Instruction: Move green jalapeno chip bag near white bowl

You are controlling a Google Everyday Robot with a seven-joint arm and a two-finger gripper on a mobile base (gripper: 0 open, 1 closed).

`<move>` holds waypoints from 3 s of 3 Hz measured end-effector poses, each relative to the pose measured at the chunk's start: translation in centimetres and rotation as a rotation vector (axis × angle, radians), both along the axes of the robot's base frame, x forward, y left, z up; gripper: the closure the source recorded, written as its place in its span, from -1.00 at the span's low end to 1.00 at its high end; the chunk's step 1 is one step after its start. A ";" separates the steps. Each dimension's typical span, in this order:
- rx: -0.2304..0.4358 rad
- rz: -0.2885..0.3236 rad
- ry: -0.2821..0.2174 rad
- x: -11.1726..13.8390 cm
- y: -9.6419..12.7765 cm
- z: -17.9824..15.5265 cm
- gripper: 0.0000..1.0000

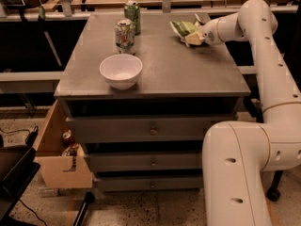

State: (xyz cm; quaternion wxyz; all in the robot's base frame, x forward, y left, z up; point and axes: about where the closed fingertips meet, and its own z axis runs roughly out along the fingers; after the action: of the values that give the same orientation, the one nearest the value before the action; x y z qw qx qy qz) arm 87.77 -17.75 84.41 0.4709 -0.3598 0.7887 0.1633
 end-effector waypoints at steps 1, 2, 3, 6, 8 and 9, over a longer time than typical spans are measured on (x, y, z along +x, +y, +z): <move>0.000 0.000 0.000 0.0 0.0 0.0 1.00; 0.000 0.000 0.000 0.0 0.0 0.0 0.67; 0.000 0.000 0.000 0.0 0.0 0.0 0.22; 0.000 0.004 0.005 0.1 0.4 -0.2 -0.68; -0.120 -0.061 -0.021 -0.1 -0.8 3.9 0.26; -0.162 -0.081 -0.025 -0.1 -1.1 4.7 0.72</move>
Offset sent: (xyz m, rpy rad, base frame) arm 0.0000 0.0000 0.0001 -0.0002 0.0000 -0.0001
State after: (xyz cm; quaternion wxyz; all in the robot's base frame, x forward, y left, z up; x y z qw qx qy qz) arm 87.63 -18.85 89.14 0.4564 -0.3664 0.8073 0.0755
